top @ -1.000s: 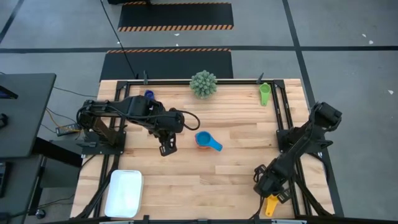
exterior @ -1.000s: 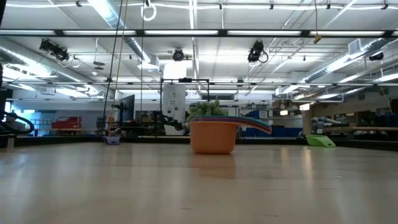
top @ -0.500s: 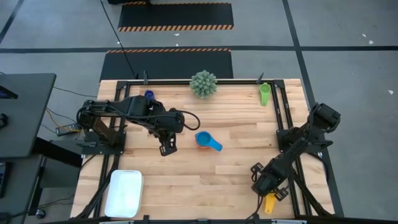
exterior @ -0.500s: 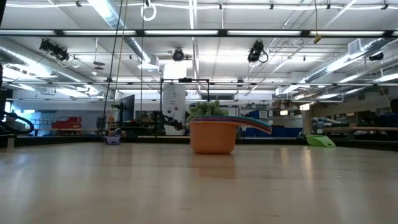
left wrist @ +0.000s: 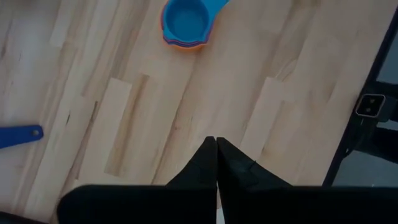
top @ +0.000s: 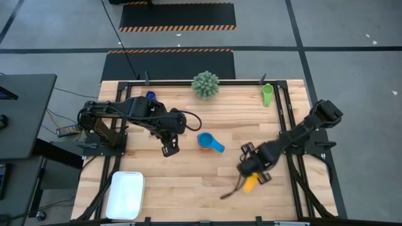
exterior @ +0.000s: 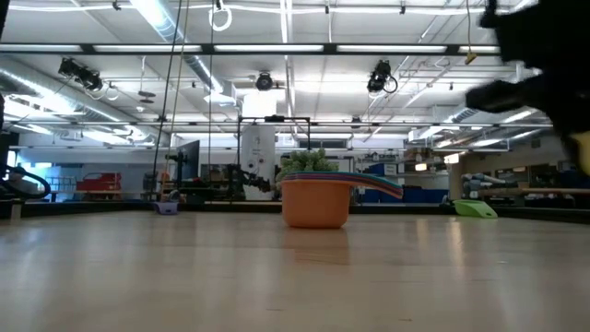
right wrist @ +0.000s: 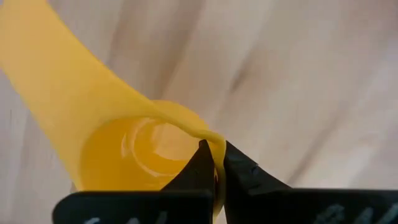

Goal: Nest measuring cups in basket
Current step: Stack the yellow measuring cup on top of the light blue measuring cup

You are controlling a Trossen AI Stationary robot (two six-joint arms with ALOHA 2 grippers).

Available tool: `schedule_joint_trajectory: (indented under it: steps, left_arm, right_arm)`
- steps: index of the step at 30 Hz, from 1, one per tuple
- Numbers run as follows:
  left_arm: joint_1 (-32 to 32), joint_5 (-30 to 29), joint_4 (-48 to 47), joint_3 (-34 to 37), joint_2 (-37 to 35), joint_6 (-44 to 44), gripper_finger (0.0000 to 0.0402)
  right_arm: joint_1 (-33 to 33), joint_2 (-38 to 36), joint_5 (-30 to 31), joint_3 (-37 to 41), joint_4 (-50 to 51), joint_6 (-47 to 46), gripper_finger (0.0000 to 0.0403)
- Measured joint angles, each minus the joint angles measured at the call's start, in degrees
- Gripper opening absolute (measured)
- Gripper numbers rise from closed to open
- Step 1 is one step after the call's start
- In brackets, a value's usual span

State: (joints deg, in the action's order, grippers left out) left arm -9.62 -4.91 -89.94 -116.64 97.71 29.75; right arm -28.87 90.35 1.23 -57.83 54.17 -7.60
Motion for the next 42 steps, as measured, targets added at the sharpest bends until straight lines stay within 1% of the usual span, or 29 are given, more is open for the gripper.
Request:
schedule_joint_trajectory:
  steps: [5,7,9,13,16,19,23,28,34,38,42]
  left_arm:
    - [-0.29,-2.16,-0.03,0.00,0.00,1.40,0.0002]
    - [-0.71,-4.38,-0.03,0.00,0.00,2.81,0.0002]
    - [-1.25,-5.39,-0.05,0.00,0.04,4.11,0.0002]
    - [-2.91,-7.65,0.09,0.02,0.22,7.60,0.0002]
    - [-4.12,-9.48,0.53,0.02,0.22,8.19,0.0005]
    - [-4.91,-11.49,0.70,0.02,0.22,8.16,0.0016]
    - [-5.12,-10.92,1.99,0.02,0.55,8.56,0.0041]
    - [-4.40,-7.80,5.63,0.04,1.84,8.60,0.0079]
    - [-3.66,-4.73,6.25,0.04,4.79,7.23,0.0126]
    - [-3.63,-4.45,5.82,0.07,7.06,5.60,0.0134]
    - [-3.64,-5.92,4.04,0.04,8.16,5.48,0.0131]
  right_arm:
    - [6.08,0.00,3.07,-6.63,0.77,-3.34,0.0010]
    - [7.67,0.00,4.78,-9.46,2.64,-4.99,0.0010]
    - [8.93,0.00,6.53,-12.23,5.02,-5.84,0.0010]
    - [10.98,0.00,8.95,-16.83,8.89,-5.21,0.0010]
    - [11.85,0.00,9.75,-18.35,9.56,-2.11,0.0010]
    - [12.33,0.00,9.84,-19.17,9.13,0.12,0.0010]
    - [12.56,0.00,11.92,-19.14,8.98,1.91,0.0010]
    - [12.53,0.00,13.15,-19.12,8.27,3.31,0.0009]
    - [12.41,0.00,17.34,-19.12,7.98,4.95,0.0009]
    - [12.36,0.00,19.37,-19.19,7.96,4.98,0.0009]
    - [12.97,0.00,19.63,-19.17,8.04,-1.22,0.0009]
